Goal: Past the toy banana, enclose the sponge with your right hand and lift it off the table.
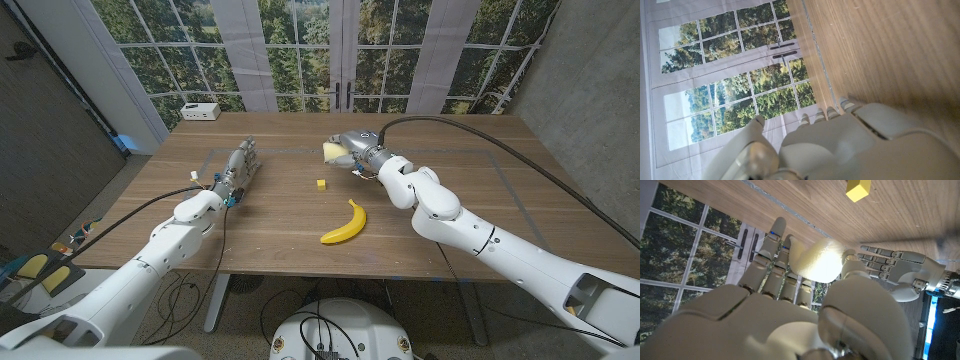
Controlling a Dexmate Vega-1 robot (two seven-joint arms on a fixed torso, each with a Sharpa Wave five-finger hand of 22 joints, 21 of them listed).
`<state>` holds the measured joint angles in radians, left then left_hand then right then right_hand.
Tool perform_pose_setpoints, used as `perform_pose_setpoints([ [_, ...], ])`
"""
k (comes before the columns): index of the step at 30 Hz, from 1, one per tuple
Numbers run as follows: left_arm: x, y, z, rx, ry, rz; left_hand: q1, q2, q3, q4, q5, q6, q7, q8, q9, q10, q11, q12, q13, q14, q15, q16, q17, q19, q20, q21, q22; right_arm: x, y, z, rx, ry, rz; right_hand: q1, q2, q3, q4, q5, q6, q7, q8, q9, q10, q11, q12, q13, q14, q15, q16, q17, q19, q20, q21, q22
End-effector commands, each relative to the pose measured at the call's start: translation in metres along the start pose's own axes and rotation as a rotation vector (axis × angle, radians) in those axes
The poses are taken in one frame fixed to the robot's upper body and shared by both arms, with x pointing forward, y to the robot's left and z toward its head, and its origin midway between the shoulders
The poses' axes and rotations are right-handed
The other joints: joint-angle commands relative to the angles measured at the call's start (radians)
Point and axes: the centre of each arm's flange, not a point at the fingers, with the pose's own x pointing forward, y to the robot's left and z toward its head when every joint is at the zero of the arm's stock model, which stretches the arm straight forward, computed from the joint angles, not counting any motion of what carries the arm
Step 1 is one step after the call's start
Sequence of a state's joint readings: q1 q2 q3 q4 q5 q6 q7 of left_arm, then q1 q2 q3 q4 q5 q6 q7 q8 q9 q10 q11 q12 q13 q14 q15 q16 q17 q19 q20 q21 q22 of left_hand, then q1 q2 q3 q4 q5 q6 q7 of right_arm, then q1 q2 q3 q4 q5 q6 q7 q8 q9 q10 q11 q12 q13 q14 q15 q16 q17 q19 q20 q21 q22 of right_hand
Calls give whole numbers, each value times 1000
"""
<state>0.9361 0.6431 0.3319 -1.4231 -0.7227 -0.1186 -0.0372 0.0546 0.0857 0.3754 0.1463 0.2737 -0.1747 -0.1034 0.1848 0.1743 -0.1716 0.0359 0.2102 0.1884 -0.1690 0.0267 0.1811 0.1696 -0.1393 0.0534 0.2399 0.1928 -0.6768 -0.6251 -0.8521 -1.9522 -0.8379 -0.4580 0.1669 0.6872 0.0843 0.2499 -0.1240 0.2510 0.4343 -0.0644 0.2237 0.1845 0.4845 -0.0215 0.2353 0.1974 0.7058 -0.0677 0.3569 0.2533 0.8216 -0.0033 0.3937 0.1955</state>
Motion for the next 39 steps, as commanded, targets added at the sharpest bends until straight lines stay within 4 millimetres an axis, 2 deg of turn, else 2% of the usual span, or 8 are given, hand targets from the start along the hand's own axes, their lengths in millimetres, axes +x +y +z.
perform_pose_setpoints([
  [1,-2,3,-1,0,6,-3,3,27,-5,-2,6,-57,-2,0,2,-41,1,-2,2,-88,-2,0,5,0,2,-2,3,8,9,12,18,-38,27,10,-4,-6,1,-4,7,-2,0,4,7,-3,-3,5,13,-92,-6,4,-7,-2,1,0],
  [7,-4,4,-2,-3,9,1,3,27,-6,-2,6,-57,-3,-1,2,-42,-6,-2,2,-88,-2,0,5,1,1,-2,3,12,14,14,24,-46,37,12,-2,-6,0,-4,8,0,-1,4,8,-3,-5,5,14,-92,-7,4,-6,-1,1,0],
  [11,-5,5,-2,0,9,5,3,27,-6,-2,6,-57,-2,0,2,-41,1,-2,2,-89,-2,0,5,0,2,-3,3,15,16,13,31,-47,42,13,-2,-7,0,-4,9,0,-2,4,8,-3,-6,5,14,-92,-8,4,-8,-2,1,0],
  [12,-5,5,-1,0,10,7,3,28,-6,-2,6,-57,-3,0,2,-44,-11,-3,2,-89,-2,-1,5,0,2,-3,3,16,17,13,31,-46,43,13,-1,-7,1,-4,10,1,-2,4,8,-2,-6,5,14,-92,-8,5,-7,-2,1,0],
  [13,-5,5,-1,0,9,7,3,27,-7,-2,7,-58,-3,-1,2,-44,2,-3,2,-89,-3,0,5,0,2,-4,3,17,18,12,33,-47,45,13,-2,-7,1,-4,10,0,-2,4,8,-2,-6,5,14,-92,-8,5,-8,-2,1,0],
  [18,-5,4,0,2,12,3,4,28,-7,-2,7,-58,-4,0,2,-43,5,-3,2,-89,-2,0,5,0,2,-4,3,21,23,11,44,-48,52,14,-2,-7,0,-4,10,1,-3,4,9,-2,-7,5,16,-91,-9,4,-8,-2,1,0],
  [21,-5,5,1,2,13,8,4,28,-8,-2,7,-57,-3,0,2,-44,-3,-3,2,-89,-2,0,5,0,2,-4,3,23,26,11,52,-50,56,14,-2,-8,1,-4,11,0,-4,4,11,-1,-8,5,16,-90,-10,5,-8,-1,1,0],
  [39,2,7,1,3,26,-5,4,29,-9,-1,7,-58,-4,-1,2,-45,-1,-3,2,-90,-2,0,5,0,2,-6,3,29,45,18,98,-64,103,14,0,-12,2,-5,15,0,-7,4,11,-1,-12,6,15,-89,-12,8,-10,-2,1,0],
])
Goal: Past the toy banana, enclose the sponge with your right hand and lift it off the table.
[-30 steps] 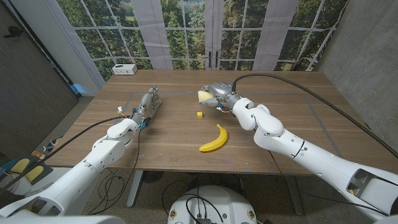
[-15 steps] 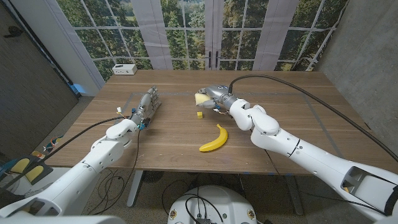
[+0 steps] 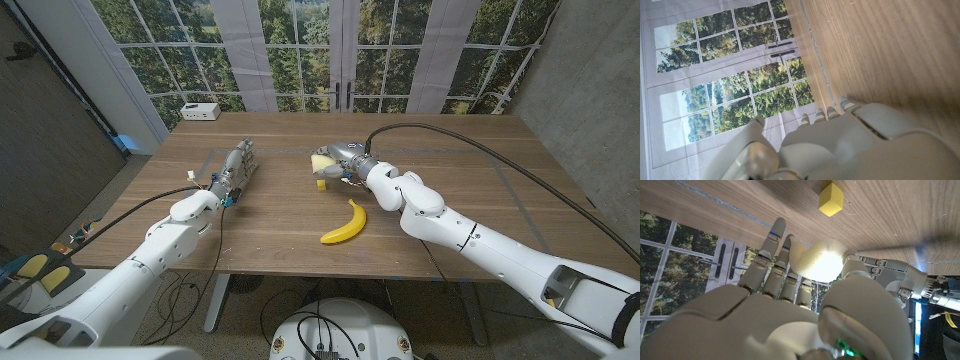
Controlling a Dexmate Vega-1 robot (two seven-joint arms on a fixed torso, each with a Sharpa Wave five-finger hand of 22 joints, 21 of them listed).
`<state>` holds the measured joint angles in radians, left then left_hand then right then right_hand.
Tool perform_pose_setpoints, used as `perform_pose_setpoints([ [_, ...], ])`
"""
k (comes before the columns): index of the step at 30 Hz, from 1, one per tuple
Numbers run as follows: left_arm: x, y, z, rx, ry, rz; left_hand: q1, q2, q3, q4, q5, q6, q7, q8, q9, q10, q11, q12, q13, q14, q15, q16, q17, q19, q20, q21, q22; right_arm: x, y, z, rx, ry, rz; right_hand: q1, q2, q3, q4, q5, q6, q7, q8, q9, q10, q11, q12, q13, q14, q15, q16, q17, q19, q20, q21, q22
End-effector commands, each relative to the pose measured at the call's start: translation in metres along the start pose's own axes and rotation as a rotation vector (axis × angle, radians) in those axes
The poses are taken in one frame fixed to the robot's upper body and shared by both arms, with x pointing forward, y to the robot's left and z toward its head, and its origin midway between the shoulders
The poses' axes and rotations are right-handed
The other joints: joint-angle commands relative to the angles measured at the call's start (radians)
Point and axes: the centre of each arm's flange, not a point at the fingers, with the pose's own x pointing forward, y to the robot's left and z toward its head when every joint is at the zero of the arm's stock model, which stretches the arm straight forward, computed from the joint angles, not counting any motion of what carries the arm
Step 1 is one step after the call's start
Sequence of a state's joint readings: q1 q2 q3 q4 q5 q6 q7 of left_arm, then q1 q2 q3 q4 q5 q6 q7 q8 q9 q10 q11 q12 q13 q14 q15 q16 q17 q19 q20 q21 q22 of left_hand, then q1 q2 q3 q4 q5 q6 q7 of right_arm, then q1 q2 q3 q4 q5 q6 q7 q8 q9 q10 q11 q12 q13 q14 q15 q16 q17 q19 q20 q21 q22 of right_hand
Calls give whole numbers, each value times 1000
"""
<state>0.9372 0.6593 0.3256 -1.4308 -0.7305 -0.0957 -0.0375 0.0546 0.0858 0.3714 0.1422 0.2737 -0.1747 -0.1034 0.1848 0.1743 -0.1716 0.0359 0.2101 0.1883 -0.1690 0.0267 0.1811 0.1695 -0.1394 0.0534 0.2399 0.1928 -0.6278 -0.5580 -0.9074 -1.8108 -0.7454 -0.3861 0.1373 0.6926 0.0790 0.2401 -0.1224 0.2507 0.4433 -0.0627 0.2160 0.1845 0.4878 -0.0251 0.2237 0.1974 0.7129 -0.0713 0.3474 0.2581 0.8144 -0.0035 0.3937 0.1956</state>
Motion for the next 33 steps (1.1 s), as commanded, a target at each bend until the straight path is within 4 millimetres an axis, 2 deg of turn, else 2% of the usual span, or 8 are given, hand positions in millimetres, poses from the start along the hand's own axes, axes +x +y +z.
perform_pose_setpoints([
  [1,4,1,-1,3,11,-9,4,29,-5,3,7,-58,-4,0,2,-44,0,-3,2,-90,-1,-1,5,0,1,-6,4,6,13,4,29,-11,33,10,5,-2,0,-5,5,-1,0,4,8,4,-1,6,8,-85,-3,3,-3,-1,1,-1],
  [16,11,4,2,8,20,-16,4,29,-6,3,8,-59,-3,0,3,-45,1,-3,2,-90,-3,0,5,1,1,-7,4,15,26,2,58,2,63,13,5,-4,0,-6,4,-1,-4,4,7,5,-4,6,9,-85,-4,4,-4,-1,1,-1],
  [20,15,4,2,8,23,-20,4,29,-6,3,8,-59,-4,0,3,-45,2,-3,2,-90,-2,0,5,1,2,-7,4,15,28,0,57,10,63,15,4,-5,-1,-6,4,0,-4,4,8,5,-5,6,10,-84,-5,5,-3,0,2,-1],
  [21,15,3,3,7,22,-22,4,29,-6,3,8,-59,-4,-1,3,-47,-5,-3,2,-90,-2,0,5,1,2,-7,4,15,28,0,55,12,65,15,4,-5,-1,-6,4,0,-5,4,7,5,-5,6,10,-83,-5,5,-5,0,1,-1],
  [27,20,2,4,11,23,-29,4,29,-7,3,8,-60,-4,-1,3,-45,2,-3,2,-90,-2,0,5,1,1,-7,4,14,34,-3,57,26,66,20,5,-5,-3,-5,5,0,-5,4,9,1,-5,6,8,-84,-6,6,-3,1,2,-1],
  [33,25,1,6,16,20,-36,4,29,-8,3,8,-60,-4,-1,3,-47,-1,-3,2,-90,-2,0,5,1,1,-8,4,15,39,-4,58,36,67,22,5,-6,-4,-5,5,-1,-6,4,9,0,-6,6,7,-83,-6,7,-5,0,1,-1],
])
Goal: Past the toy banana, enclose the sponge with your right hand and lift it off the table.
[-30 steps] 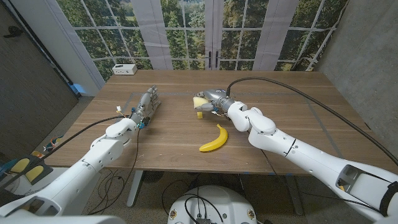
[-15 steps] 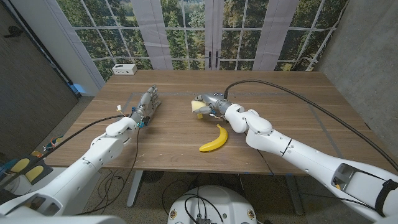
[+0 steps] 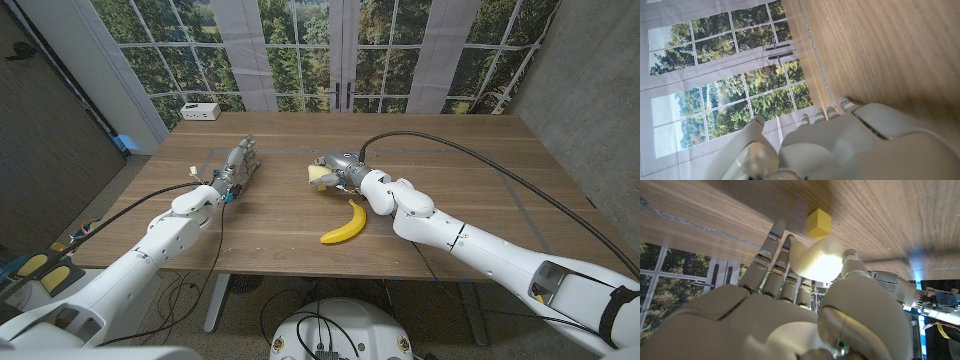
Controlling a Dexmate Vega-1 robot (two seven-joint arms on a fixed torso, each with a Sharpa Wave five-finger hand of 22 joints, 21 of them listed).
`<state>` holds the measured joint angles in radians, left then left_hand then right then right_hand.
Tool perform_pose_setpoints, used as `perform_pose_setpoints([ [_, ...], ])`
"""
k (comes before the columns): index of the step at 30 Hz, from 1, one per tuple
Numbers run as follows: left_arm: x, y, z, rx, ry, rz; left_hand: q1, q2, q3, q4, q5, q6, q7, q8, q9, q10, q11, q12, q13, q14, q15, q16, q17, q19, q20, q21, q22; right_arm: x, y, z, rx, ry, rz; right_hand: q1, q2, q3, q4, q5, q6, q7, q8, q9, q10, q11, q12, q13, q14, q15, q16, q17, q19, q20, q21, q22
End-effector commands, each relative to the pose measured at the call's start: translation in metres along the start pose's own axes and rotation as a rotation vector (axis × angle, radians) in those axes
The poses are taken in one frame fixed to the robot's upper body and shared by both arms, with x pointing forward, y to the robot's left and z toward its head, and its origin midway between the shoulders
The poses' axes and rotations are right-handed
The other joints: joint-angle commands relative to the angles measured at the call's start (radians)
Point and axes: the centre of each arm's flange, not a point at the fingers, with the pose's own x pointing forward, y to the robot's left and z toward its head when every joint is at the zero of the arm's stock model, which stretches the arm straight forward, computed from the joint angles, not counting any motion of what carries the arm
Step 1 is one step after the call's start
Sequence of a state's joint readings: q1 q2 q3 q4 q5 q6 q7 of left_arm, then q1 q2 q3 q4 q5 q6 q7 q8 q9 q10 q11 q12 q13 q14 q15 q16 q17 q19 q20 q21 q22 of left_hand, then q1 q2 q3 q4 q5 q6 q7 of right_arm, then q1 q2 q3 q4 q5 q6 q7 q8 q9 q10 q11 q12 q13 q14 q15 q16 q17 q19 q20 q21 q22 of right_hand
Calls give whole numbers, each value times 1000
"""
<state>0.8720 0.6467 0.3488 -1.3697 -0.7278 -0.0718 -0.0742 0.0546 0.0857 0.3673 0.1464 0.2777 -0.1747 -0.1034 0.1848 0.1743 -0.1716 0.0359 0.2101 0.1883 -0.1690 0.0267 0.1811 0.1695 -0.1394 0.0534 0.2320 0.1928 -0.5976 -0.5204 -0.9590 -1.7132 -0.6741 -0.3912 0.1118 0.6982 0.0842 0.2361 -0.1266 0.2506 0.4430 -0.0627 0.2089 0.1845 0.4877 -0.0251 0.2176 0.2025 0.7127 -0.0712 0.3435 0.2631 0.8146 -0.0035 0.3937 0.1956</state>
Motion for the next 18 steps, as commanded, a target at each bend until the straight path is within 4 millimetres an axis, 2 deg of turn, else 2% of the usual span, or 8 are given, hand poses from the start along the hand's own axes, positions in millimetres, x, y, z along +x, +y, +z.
perform_pose_setpoints([
  [1,9,-2,3,11,0,-15,4,29,-4,-1,4,-60,-4,-1,3,-47,1,-3,2,-90,-3,0,5,1,1,0,4,2,11,-3,7,20,9,17,-1,-2,-1,-5,6,-1,1,4,10,1,0,1,7,-83,-2,2,-5,1,2,-1],
  [10,11,-1,4,11,2,-13,4,29,-5,-1,4,-59,-4,0,3,-45,5,-2,2,-90,-2,0,5,1,1,0,4,5,20,-4,5,35,9,19,-1,-4,-1,-6,4,-3,-1,5,8,-3,-2,2,5,-83,-3,5,-9,2,0,0],
  [11,12,-1,4,10,6,-18,4,29,-5,-1,4,-60,-4,-1,3,-46,-4,-3,2,-90,-2,0,5,1,1,-1,4,6,21,-4,6,36,9,20,-1,-5,-1,-6,4,-3,-1,5,8,-4,-3,2,3,-80,-4,5,-10,3,0,0],
  [14,12,-1,6,18,7,-21,4,29,-5,-1,4,-60,-4,0,3,-44,4,-2,2,-90,-2,0,5,1,0,-1,4,8,24,-4,-2,42,7,21,-1,-6,-1,-6,4,-4,-2,5,8,-3,-3,2,2,-83,-4,5,-12,4,0,0],
  [15,12,0,6,14,6,-18,4,29,-6,-1,4,-60,-5,-1,3,-45,-3,-2,2,-91,-1,0,5,1,1,-1,4,9,25,-5,-1,43,8,23,-1,-6,-2,-6,3,-6,-2,5,7,-6,-4,2,1,-83,-4,6,-13,4,-1,0],
  [18,12,1,6,15,8,-19,4,29,-6,-1,4,-60,-5,0,3,-44,4,-2,2,-91,-2,0,5,1,0,-1,4,10,27,-5,-3,51,9,30,-1,-6,-6,-5,3,-6,-3,5,7,-8,-5,2,2,-84,-3,8,-14,3,-1,0],
])
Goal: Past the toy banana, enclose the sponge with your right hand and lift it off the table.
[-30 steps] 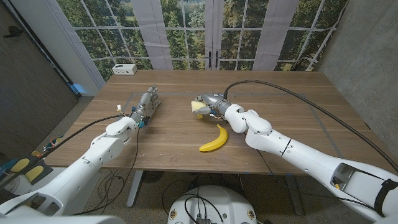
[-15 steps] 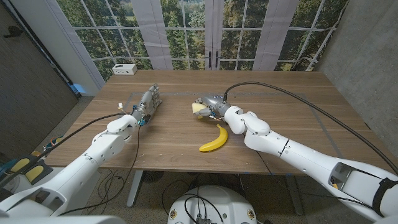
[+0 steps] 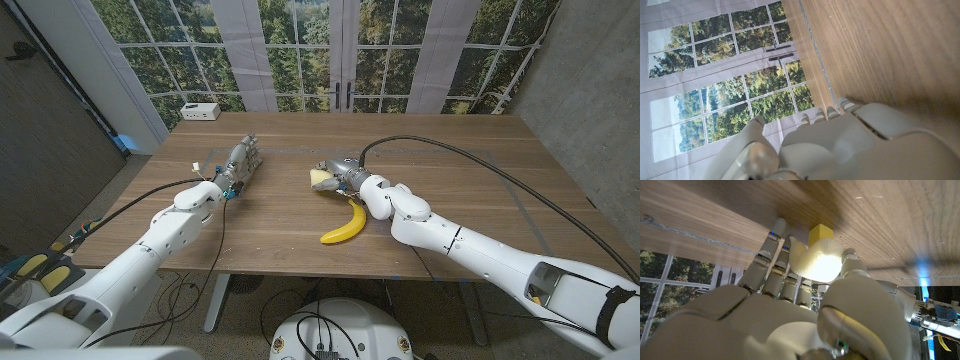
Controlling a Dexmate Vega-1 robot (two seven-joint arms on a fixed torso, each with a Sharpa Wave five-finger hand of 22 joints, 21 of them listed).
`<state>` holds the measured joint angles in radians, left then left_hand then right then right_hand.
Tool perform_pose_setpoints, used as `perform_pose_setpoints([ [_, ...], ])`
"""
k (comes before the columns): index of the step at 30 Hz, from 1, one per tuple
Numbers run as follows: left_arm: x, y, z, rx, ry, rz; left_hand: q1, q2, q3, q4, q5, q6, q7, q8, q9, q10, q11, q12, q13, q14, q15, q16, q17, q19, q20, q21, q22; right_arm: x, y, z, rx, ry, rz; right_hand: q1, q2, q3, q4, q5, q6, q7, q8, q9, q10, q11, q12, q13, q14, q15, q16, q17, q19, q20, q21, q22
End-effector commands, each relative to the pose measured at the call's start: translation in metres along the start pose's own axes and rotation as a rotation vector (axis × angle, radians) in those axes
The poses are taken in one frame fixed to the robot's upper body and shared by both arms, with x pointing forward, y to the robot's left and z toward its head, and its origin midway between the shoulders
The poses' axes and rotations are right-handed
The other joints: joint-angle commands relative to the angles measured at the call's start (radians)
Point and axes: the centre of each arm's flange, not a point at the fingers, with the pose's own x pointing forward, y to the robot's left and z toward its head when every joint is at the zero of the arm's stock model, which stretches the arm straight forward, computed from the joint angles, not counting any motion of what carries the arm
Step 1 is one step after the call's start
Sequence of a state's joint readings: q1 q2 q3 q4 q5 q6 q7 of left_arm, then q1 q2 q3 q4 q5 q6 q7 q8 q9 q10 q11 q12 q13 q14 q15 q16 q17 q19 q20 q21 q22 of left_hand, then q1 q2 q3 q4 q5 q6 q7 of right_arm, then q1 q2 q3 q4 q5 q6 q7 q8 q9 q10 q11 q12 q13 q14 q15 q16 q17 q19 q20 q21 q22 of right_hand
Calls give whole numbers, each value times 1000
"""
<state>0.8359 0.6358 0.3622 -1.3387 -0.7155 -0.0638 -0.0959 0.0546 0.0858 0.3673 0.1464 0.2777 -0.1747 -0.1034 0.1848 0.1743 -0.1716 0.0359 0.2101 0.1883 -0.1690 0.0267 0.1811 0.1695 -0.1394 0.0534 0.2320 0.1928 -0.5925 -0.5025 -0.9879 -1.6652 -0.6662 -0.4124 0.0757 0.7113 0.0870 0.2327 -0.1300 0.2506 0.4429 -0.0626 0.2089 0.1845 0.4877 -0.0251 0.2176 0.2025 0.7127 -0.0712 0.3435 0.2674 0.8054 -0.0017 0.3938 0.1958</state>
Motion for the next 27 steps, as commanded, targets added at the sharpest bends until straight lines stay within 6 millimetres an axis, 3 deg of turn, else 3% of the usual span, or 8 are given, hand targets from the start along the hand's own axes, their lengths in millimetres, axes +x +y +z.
perform_pose_setpoints([
  [1,3,2,3,6,5,-5,4,29,-6,-1,4,-60,-5,0,3,-43,4,-1,2,-91,-1,0,5,1,0,-1,4,6,12,-2,-5,25,4,18,-4,-2,-3,-5,4,-7,-3,5,7,-7,-5,2,1,-84,-3,5,-5,1,-1,-1],
  [8,6,3,4,7,3,-9,4,29,-7,-1,5,-60,-5,0,3,-45,2,-2,2,-90,-2,0,5,2,1,-1,4,4,21,-6,5,50,24,28,-2,-2,-7,-5,4,-10,-4,5,8,-8,-6,2,7,-86,0,6,11,-6,6,0],
  [16,11,2,4,8,3,-18,4,29,-8,-1,5,-60,-5,0,3,-47,-1,-3,2,-91,-2,0,5,1,0,-2,4,0,34,-13,18,97,53,66,4,3,-21,-1,16,-8,-2,5,18,-4,-5,3,22,-97,9,14,71,-37,35,4],
  [23,13,0,3,5,4,-24,4,29,-9,0,5,-59,-5,0,3,-45,0,-2,2,-91,-3,0,5,1,0,-2,4,-4,41,-18,-8,123,52,203,28,33,-49,5,105,-17,19,5,89,-2,12,3,118,-152,52,42,150,-138,102,31],
  [27,12,0,3,4,4,-24,4,28,-9,0,5,-59,-5,0,3,-45,7,-2,2,-91,-3,0,5,1,0,-2,4,-4,44,-20,-28,126,55,281,30,45,-54,3,165,-12,31,4,130,-4,21,3,172,-156,79,65,158,-162,141,59],
])
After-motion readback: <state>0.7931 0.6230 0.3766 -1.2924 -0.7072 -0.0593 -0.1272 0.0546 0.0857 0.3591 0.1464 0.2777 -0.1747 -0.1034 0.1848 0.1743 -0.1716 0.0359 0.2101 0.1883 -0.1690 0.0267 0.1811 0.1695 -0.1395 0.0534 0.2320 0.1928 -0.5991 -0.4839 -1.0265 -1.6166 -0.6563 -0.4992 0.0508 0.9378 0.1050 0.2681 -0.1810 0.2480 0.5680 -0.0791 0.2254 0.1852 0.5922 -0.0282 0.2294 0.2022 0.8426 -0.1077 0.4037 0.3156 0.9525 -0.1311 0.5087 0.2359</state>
